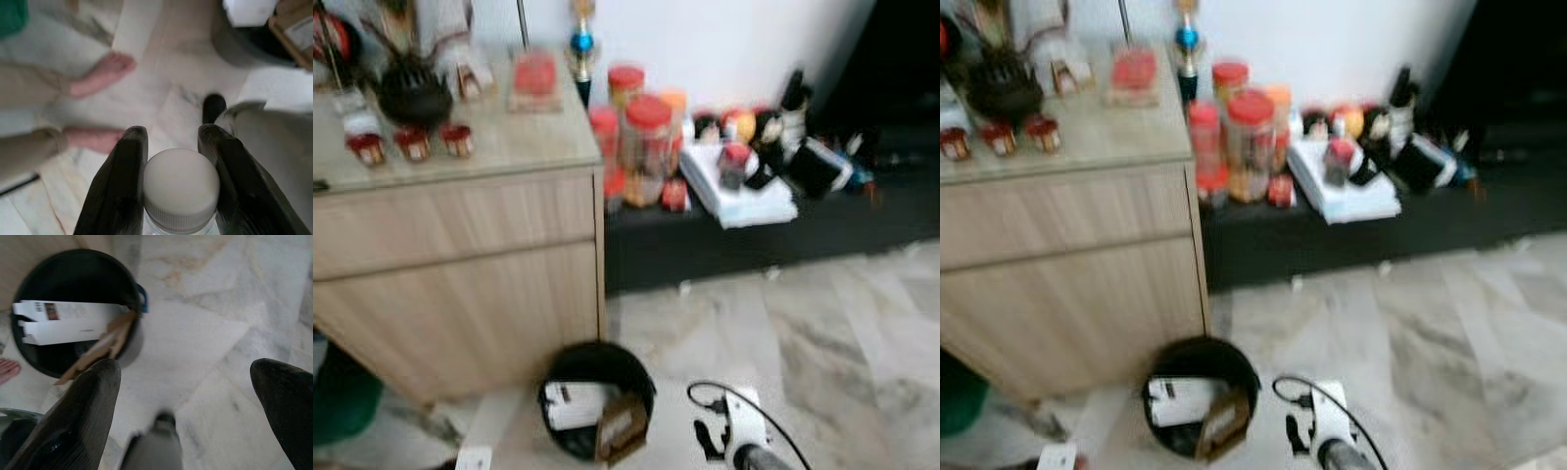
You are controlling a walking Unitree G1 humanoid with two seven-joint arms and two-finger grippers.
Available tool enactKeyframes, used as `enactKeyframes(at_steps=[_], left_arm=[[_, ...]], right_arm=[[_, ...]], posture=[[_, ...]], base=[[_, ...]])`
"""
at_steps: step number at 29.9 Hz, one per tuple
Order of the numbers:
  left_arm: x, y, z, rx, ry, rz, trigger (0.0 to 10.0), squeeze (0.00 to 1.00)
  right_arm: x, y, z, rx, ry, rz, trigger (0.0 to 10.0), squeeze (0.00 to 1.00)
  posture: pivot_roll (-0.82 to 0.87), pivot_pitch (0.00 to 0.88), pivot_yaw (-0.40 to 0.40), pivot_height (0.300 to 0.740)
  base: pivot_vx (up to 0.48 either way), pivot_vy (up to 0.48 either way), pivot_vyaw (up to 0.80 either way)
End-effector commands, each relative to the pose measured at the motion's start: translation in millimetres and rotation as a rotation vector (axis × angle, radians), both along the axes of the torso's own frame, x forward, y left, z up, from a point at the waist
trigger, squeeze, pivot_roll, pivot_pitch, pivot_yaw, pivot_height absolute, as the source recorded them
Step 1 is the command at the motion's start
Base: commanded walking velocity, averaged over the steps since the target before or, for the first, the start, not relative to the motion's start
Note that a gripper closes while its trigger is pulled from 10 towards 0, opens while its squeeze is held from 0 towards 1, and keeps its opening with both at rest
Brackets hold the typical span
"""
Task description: Picking trash to rubbish bin
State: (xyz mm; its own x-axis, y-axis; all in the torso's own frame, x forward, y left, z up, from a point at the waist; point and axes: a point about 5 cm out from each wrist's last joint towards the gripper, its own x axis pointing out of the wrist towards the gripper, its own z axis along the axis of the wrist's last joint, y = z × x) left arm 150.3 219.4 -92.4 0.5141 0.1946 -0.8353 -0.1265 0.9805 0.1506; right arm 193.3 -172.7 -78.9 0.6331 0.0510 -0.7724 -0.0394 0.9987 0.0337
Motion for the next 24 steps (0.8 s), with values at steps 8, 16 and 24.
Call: enactKeyframes(at_steps=[8,16,24], left_arm=[[2.4,-8.7,-1,-0.018,-0.004,-0.023,10.0,0.0],[12.6,-12.3,3,-0.032,-0.055,-0.043,10.0,0.0],[12.6,-12.1,4,-0.032,-0.056,-0.044,10.0,0.0]], right_arm=[[-4.2,-11.9,-1,-0.016,0.01,-0.038,10.0,0.0],[-0.3,-12.1,1,-0.016,-0.003,-0.028,10.0,0.0],[-0.2,-12.0,1,-0.016,-0.003,-0.028,10.0,0.0]], posture=[[0.02,0.081,-0.046,0.74],[0.02,0.081,-0.047,0.74],[0.02,0.081,-0.047,0.74]], base=[[0.315,0.0,0.0],[0.283,0.0,0.0],[0.277,0.0,0.0]])
